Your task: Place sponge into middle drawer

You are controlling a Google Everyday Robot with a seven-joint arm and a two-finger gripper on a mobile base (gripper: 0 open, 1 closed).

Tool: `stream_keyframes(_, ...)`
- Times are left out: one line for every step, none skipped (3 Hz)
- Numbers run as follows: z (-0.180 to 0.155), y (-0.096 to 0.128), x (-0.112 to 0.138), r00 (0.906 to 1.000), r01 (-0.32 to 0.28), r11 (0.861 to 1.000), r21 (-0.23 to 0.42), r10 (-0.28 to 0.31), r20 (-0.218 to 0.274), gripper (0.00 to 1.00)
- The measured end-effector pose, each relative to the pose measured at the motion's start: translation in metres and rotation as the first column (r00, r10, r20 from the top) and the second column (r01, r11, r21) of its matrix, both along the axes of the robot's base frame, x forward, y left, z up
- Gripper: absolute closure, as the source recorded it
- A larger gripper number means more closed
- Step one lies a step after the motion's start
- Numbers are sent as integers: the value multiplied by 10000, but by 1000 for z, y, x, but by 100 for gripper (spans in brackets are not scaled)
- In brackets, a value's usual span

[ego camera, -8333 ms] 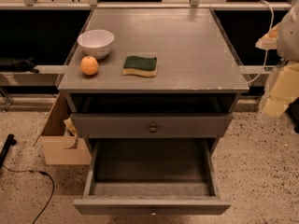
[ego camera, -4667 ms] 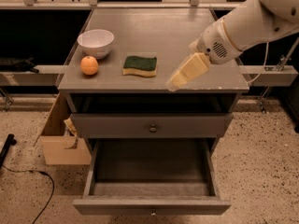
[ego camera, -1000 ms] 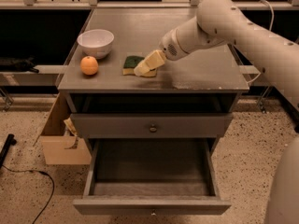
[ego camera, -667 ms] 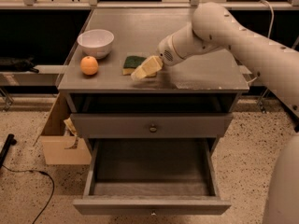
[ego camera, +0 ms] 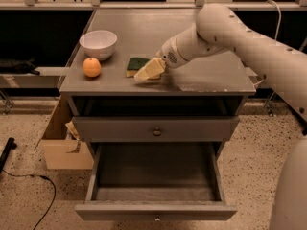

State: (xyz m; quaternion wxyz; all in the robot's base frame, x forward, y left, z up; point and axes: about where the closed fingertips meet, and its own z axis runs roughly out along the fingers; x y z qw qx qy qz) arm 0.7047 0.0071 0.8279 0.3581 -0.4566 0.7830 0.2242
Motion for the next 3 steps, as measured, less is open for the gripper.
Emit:
stream_keyframes(0, 0, 0, 10000, 0, 10000, 0, 0, 0, 41)
stream_keyframes(0, 0, 0, 10000, -1, 10000, 0, 1, -1, 64)
stream_keyframes(0, 0, 0, 10000, -1, 10000, 0, 1, -1, 87)
